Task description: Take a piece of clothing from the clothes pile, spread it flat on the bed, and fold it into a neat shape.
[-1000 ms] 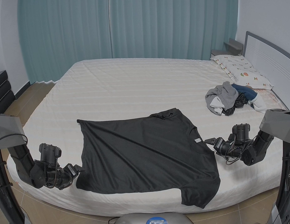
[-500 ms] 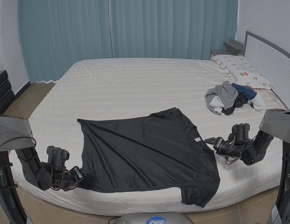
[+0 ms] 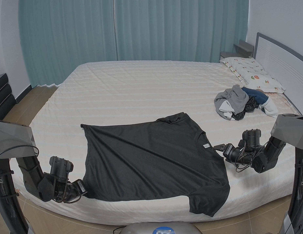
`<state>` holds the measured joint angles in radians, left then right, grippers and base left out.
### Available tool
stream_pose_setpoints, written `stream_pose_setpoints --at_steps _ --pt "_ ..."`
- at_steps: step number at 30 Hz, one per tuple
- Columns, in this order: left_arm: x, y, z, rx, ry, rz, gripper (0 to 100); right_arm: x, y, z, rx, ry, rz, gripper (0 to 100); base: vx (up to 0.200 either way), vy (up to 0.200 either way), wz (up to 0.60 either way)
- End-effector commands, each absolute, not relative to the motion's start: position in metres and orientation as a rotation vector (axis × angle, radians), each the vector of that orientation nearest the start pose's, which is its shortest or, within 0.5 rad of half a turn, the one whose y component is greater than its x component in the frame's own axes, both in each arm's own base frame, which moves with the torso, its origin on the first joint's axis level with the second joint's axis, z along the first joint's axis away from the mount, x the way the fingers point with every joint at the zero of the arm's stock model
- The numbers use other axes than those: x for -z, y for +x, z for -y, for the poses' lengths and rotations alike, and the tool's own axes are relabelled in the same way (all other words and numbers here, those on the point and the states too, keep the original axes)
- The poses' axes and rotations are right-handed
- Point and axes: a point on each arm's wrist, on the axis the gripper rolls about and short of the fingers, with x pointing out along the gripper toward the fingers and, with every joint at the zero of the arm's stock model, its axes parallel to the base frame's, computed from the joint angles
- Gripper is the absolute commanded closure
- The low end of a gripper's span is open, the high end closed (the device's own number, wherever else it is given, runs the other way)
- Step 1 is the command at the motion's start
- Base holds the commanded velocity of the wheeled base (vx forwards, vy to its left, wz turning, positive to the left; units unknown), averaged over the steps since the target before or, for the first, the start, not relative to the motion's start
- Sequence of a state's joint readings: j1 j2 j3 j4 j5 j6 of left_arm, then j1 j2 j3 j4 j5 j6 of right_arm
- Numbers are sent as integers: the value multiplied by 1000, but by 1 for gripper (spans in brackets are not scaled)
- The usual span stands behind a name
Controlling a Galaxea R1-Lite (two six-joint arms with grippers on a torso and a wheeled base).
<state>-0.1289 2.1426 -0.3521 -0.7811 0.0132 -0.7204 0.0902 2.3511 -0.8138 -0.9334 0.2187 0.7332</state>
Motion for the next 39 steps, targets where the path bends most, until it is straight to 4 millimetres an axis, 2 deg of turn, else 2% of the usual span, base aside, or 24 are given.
stream_pose_setpoints --at_steps 1,11,17,23,28,39 --pt "14 247 18 -308 -558 -977 100 16 372 -39 -62 742 -697 0 0 0 0" --pt "-2 240 6 -345 -518 -994 100 16 369 -39 -61 738 -706 0 0 0 0" --pt "-6 235 -11 -374 -469 -1020 100 17 366 -39 -60 731 -715 0 0 0 0" --pt "-6 234 -20 -408 -456 -1020 100 11 350 -48 -114 702 -758 0 0 0 0" --pt "-4 227 -21 -451 -389 -1085 100 19 334 -54 -156 599 -828 0 0 0 0" --pt "-2 227 -21 -459 -377 -1098 100 29 317 -64 -230 537 -905 0 0 0 0"
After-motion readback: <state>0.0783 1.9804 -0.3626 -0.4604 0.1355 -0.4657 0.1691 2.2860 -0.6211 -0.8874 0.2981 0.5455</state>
